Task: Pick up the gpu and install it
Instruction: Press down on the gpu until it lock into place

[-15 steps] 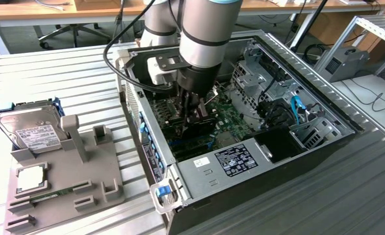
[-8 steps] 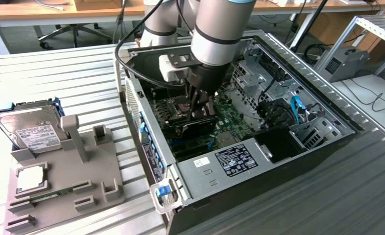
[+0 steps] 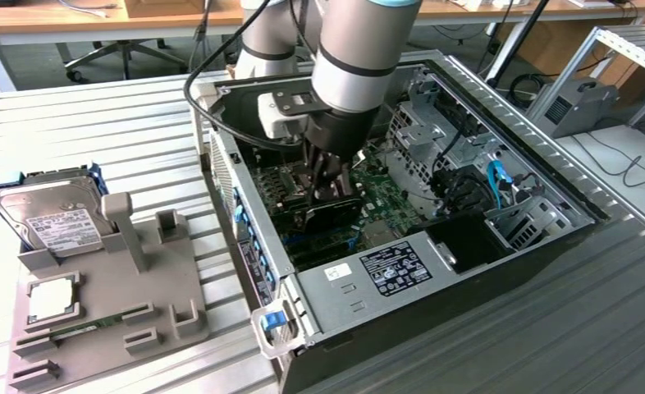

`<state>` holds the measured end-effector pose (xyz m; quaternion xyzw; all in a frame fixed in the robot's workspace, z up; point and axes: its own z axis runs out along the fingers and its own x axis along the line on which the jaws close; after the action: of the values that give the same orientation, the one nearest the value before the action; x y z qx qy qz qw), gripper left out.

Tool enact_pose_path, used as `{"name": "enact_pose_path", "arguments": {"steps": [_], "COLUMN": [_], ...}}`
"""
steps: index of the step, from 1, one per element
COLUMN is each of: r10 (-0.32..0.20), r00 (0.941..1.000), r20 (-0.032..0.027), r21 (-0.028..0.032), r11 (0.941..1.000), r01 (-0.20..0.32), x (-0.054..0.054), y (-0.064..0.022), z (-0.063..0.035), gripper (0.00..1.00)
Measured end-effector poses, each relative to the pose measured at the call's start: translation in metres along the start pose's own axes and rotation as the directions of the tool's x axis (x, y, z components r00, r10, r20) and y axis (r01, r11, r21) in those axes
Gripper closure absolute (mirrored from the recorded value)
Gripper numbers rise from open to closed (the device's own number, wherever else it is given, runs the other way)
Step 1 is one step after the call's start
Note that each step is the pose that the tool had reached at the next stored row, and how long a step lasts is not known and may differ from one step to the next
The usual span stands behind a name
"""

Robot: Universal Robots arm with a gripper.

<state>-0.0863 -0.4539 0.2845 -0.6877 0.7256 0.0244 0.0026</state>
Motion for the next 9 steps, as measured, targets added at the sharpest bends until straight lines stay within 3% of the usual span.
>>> {"name": "enact_pose_path", "arguments": {"steps": [1,3,9], "r10": [0.000,0.000,0.000], "r00": [1.0000,1.0000,1.0000], "r20": [0.0000,0.0001,-0.0003], "r21": [0.0000,0.0000,-0.0002], "r11": [1.0000,1.0000,1.0000], "r01": [0.000,0.000,0.000], "x": [0.001,0.001,0.002], "y": [0.0087,0.0169,0.0265], "z": [0.0009,0.0020,0.0085], "gripper": [0.89,0.89,0.89]}}
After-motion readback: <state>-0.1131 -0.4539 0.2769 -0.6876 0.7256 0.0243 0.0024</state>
